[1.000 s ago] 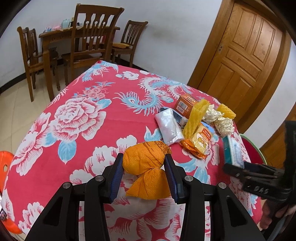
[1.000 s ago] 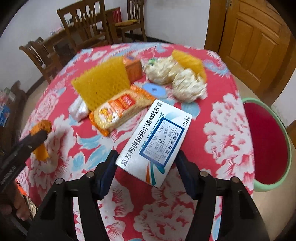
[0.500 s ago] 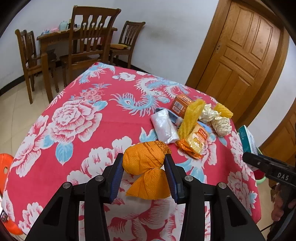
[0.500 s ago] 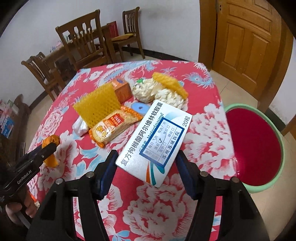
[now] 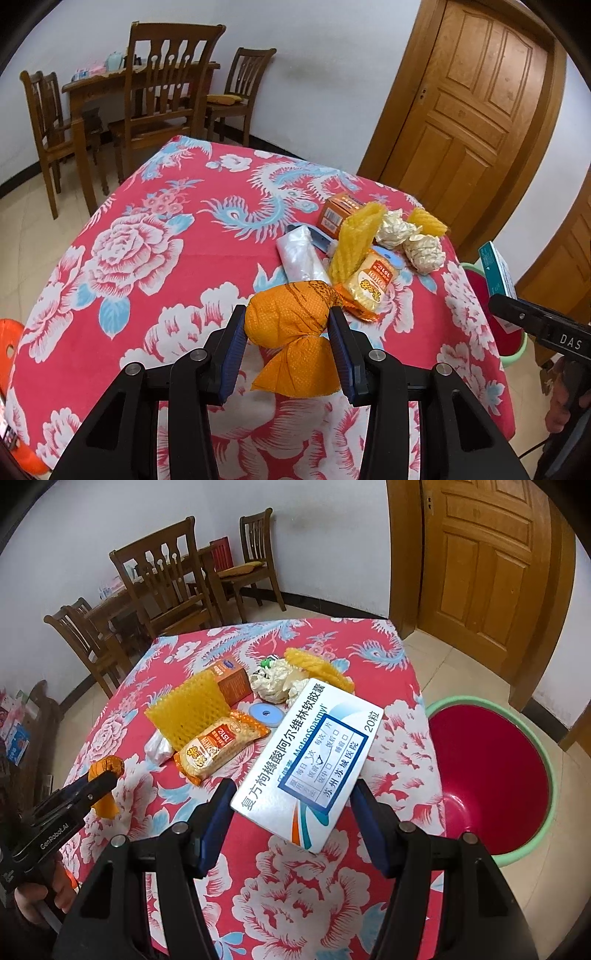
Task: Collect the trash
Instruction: 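Carry the box over the red bucket with the right tool while the left tool carries the orange bag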
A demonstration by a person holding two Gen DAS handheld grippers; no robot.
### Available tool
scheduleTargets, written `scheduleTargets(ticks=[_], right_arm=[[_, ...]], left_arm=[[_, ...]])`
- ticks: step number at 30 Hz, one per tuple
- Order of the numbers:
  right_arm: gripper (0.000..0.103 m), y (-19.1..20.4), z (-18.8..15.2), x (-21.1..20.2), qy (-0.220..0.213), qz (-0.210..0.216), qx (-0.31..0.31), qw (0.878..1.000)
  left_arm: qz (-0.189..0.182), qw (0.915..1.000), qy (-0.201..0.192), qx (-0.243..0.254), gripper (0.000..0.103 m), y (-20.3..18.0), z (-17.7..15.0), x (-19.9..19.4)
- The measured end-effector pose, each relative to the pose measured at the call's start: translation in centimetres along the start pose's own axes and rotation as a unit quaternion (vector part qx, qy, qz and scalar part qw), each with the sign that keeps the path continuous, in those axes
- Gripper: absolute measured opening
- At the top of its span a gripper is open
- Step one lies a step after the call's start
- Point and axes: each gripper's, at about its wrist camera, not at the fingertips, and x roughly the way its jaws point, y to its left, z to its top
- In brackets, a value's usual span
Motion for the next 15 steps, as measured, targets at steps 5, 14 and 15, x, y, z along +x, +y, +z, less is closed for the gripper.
scheduleTargets(ticks=[5, 14, 15], right_arm=[[0.066, -0.3, -0.5, 0.5, 0.009, 0.002, 0.003, 1.000], [0.066, -2.4, 0.4, -1.2, -0.013, -0.004, 0.021, 1.000], [0.066, -2.8, 0.5, -1.5, -0.017, -0.007, 0.023, 1.000]], left_arm=[[-0.002, 1.0000, 0.003, 0.003, 0.044, -0.3, 0.0, 0.2], [-0.016, 0.9997, 0.000, 0.018, 0.044, -2.1, 1.1, 0.3], [-0.018, 0.9996, 0.000, 0.020, 0.044, -2.4, 1.2, 0.3]])
